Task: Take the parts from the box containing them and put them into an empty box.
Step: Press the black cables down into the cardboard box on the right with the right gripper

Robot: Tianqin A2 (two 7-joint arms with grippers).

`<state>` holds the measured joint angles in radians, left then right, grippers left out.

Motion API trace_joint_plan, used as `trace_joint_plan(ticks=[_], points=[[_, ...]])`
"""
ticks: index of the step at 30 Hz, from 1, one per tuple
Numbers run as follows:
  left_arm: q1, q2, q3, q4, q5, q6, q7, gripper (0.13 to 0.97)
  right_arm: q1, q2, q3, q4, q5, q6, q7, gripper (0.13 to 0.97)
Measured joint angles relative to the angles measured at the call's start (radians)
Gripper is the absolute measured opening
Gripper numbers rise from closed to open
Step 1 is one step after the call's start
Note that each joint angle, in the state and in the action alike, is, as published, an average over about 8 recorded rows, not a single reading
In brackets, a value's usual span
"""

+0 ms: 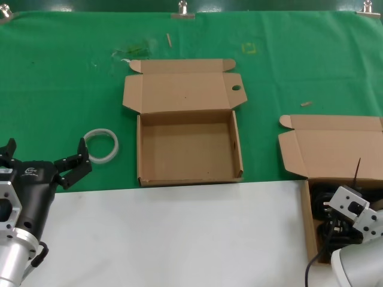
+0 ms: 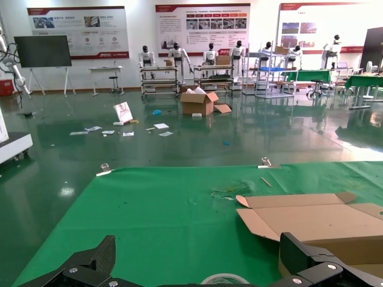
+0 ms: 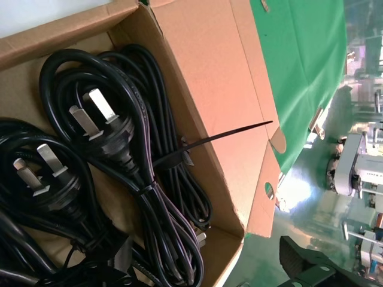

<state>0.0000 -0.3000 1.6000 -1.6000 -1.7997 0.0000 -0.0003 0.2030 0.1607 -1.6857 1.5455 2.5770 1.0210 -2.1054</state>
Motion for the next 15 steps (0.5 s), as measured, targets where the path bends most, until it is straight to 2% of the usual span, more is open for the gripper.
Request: trace_joint_plan(ticks=[10, 15], points=[[0.0, 0.0, 0.0, 0.0, 0.0, 0.0, 0.0, 0.966, -0.001, 0.0, -0.006, -0.011, 0.004, -0.012, 0.011, 0.757], [0.0, 0.0, 0.0, 0.0, 0.0, 0.0, 0.0, 0.966, -0.004, 0.0, -0.009, -0.013, 0.007, -0.016, 0.018, 0.633]])
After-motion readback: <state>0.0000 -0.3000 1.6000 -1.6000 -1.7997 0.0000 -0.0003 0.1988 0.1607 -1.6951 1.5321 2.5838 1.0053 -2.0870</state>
